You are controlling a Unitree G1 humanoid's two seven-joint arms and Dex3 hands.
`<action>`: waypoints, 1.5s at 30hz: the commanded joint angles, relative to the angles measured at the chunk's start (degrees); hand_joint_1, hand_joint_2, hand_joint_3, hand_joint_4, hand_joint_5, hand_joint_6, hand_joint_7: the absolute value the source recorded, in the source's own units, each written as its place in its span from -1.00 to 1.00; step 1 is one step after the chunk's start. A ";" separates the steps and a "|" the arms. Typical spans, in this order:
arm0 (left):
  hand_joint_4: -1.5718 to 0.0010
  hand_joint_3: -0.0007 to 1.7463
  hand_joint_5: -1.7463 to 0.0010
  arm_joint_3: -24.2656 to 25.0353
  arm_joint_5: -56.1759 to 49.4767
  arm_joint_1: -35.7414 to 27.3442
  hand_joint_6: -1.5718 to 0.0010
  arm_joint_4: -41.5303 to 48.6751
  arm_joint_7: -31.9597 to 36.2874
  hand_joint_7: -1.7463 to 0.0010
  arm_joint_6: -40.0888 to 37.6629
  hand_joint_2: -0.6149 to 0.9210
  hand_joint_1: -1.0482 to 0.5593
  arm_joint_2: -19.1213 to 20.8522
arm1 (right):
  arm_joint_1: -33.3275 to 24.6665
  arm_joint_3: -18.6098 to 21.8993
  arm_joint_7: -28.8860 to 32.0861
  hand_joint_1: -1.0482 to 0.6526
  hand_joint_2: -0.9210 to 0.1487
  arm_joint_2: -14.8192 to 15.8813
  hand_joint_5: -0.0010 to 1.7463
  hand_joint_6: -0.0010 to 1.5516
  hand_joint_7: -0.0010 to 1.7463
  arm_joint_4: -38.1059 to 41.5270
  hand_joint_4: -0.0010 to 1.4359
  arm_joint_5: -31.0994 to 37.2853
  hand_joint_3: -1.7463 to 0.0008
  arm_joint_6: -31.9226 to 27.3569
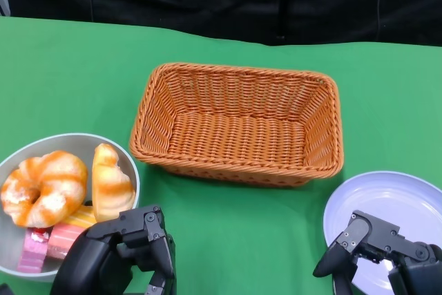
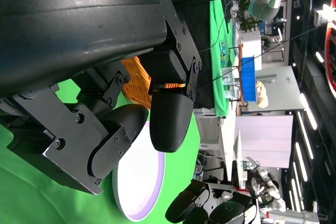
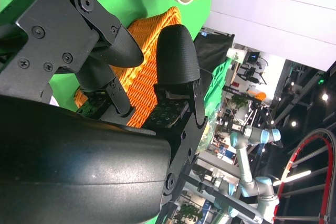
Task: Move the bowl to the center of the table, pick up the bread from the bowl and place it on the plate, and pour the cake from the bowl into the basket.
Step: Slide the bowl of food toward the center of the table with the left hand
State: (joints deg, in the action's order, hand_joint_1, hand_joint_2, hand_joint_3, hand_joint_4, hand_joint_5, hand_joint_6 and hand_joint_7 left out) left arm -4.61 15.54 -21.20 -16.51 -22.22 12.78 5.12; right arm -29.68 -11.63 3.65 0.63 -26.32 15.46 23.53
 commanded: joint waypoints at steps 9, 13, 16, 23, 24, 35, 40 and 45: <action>-0.15 0.66 -0.91 0.56 0.78 0.46 -0.09 -0.12 -0.97 -0.69 0.72 0.29 0.28 1.03 | 0.16 0.07 0.17 0.19 0.23 0.35 0.99 0.09 0.55 -0.09 0.29 -0.10 -0.77 0.59; -0.01 0.41 -0.70 1.17 2.18 0.99 0.00 -0.67 -1.69 -0.44 0.23 0.41 0.20 1.30 | 0.03 -0.10 0.23 0.20 0.22 0.13 0.99 0.08 0.55 -0.13 0.28 -0.12 -0.76 0.15; 0.12 0.25 -0.41 1.81 1.11 1.61 0.10 -1.91 -1.67 -0.09 0.65 0.47 0.14 2.47 | 0.16 -0.09 0.25 0.20 0.22 0.11 1.00 0.08 0.55 -0.06 0.28 -0.02 -0.76 0.04; 0.29 -0.65 0.02 6.48 -2.48 4.27 0.30 -3.25 -4.35 0.40 5.40 0.94 -0.21 9.57 | 0.07 0.58 -0.08 0.20 0.21 0.42 1.00 0.08 0.56 -0.54 0.28 -0.78 -0.77 -0.32; 0.31 -0.65 0.11 7.45 -3.01 4.60 0.32 -3.03 -4.67 0.47 6.45 0.98 -0.30 10.54 | 0.10 0.76 -0.11 0.20 0.21 0.52 1.00 0.08 0.56 -0.58 0.28 -0.76 -0.77 -0.30; 0.52 -0.53 0.42 17.98 -0.15 9.99 0.48 5.75 -6.27 0.81 13.32 1.00 -0.60 16.41 | 0.58 1.65 -0.15 0.20 0.19 0.86 1.00 0.06 0.55 0.54 0.29 -1.10 -0.75 0.66; 0.61 -0.47 0.39 21.77 -1.45 12.29 0.52 9.73 -5.88 0.85 15.18 1.00 -0.65 18.81 | 0.41 1.87 -0.06 0.19 0.20 0.81 1.00 0.07 0.55 0.32 0.29 -0.55 -0.75 0.65; 0.83 -0.44 0.26 25.63 -4.37 15.80 0.56 17.41 -3.80 0.89 19.81 1.00 -0.62 20.49 | 0.50 1.67 -0.07 0.18 0.21 0.62 1.00 0.07 0.55 0.39 0.30 -0.50 -0.76 0.57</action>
State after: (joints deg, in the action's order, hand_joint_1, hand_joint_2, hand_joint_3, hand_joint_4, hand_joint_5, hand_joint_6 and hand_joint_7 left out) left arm 19.72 11.47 -6.36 -0.65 -27.19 31.64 24.35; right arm -29.15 -10.10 3.46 0.85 -25.98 15.08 23.63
